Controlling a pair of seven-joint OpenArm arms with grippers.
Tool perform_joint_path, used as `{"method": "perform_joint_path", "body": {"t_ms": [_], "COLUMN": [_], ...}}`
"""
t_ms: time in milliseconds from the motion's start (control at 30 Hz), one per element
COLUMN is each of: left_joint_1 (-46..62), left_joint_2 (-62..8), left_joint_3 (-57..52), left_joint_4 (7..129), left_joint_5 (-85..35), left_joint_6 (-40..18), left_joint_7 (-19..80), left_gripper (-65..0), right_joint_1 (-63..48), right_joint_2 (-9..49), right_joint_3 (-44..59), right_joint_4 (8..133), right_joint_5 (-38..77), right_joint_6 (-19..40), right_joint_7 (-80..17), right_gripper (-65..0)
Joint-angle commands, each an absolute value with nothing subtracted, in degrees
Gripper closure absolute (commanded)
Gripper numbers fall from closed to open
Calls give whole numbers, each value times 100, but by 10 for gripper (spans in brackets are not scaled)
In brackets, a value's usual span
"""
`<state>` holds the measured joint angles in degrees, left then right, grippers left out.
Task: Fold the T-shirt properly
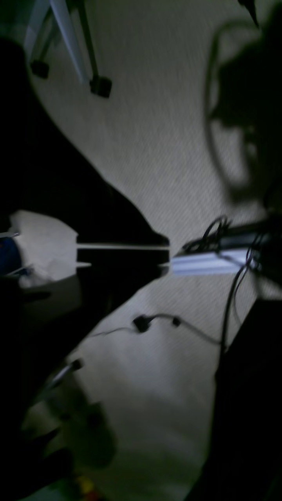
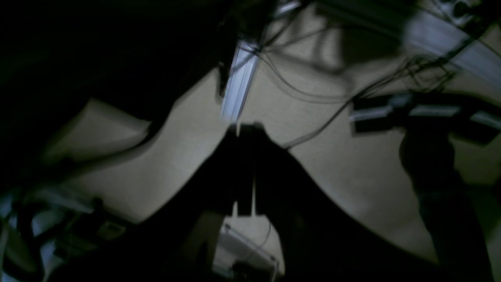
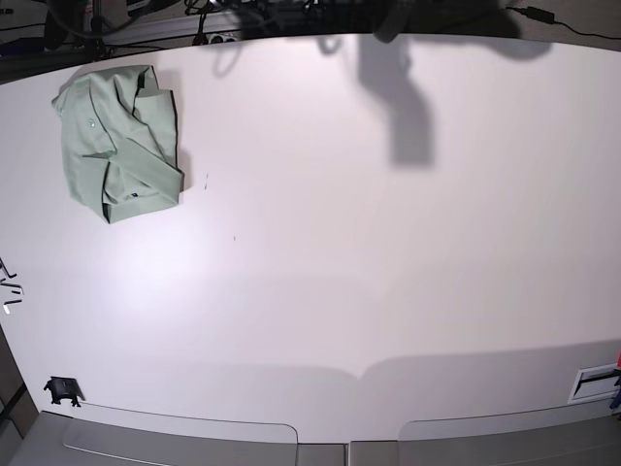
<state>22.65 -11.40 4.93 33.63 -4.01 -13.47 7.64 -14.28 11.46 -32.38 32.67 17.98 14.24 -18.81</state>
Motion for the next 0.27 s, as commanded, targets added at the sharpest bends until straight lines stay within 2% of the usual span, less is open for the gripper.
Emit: {"method": "perform_joint_path", "body": {"t_ms": [0,100,233], "left_joint_1": [2318,2283,2255], "left_joint_2": [-1144,-1114,-1114], "left_joint_3": [493,493,493], "left_joint_4": [3389,3389,3389], "left_joint_5": [-405,-408,-412], "left_joint_6": [-1221,-801,-773], "left_joint_7": [766,762,718], "left_gripper": [0,0,0], "right_joint_1": [-1411,-1273,-1203], "right_joint_2": [1173,1175,1173], "right_joint_3": [-3227,-3227,-3227], "right_joint_4": [3288,3288,3288], "right_joint_5": [1800,1890,2187], "right_joint_6": [1380,1188,832], "right_joint_7": [-1806,-1778,-1796], "right_gripper": [0,0,0]}}
